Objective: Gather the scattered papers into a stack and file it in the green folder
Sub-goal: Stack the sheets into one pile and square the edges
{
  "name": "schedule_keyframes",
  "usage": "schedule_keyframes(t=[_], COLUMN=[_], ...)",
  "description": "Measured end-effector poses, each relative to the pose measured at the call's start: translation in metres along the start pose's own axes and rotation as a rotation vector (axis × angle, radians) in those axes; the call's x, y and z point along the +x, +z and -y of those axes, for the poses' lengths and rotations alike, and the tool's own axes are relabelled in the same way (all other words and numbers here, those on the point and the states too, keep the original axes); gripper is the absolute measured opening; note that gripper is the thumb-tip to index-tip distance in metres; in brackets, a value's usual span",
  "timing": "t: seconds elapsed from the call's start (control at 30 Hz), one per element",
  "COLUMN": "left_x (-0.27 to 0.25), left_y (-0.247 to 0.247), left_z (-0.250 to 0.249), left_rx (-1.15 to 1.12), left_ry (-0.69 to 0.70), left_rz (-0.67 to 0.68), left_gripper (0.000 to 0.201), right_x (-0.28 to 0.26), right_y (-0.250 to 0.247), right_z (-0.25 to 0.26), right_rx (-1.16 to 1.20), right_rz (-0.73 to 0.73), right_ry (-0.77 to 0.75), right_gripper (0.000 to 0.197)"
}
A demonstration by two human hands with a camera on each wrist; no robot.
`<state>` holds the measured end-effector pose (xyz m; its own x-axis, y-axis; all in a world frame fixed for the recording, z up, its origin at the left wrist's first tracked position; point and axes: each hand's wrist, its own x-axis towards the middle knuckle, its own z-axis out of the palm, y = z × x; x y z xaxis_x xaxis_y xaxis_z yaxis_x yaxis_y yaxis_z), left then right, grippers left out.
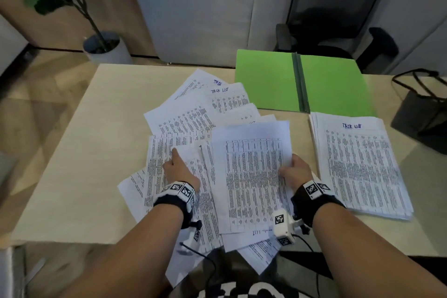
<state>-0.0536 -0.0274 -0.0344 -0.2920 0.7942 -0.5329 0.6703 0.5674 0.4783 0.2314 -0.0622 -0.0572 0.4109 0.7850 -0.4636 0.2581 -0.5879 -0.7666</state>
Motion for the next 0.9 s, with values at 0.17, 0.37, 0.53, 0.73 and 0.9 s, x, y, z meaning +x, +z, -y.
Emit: schedule_keyframes(t=[0.17, 0.37, 0.53, 0.73, 0.9], left_x=[-0.006, 0.01, 0.024, 0.022, 0.022], left_y=[0.0, -0.015, -0.025, -0.039, -0.046], left_z=[0.01, 0.019, 0.022, 0.045, 0.044], left_rx=[-0.318, -1.013, -0.516, 0.245, -0.017], left_ry=[0.135, 0.06, 0.171, -0.075, -0.042], left_rz=[-0.062, 0.264, 0.037, -0.076, -0.073], left_gripper=[0.061, 0.02, 0.026, 0.101, 0.113], right_x=[0.004, -0.013, -0.011, -0.008, -0.001], right_y=[0.013, 0.019, 0.032, 0.022, 0.017], right_z=[0.002, 0.026, 0.031, 0.029, 0.037], right_rx=[0.142, 0.451, 0.247, -0.109, 0.01], right_rz=[0.125, 0.34, 0.194, -0.244, -0.31], right_ry=[-0.032, -0.054, -0.137, -0.096, -0.174], right_gripper=[0.014, 0.03, 0.048, 0.013, 0.015])
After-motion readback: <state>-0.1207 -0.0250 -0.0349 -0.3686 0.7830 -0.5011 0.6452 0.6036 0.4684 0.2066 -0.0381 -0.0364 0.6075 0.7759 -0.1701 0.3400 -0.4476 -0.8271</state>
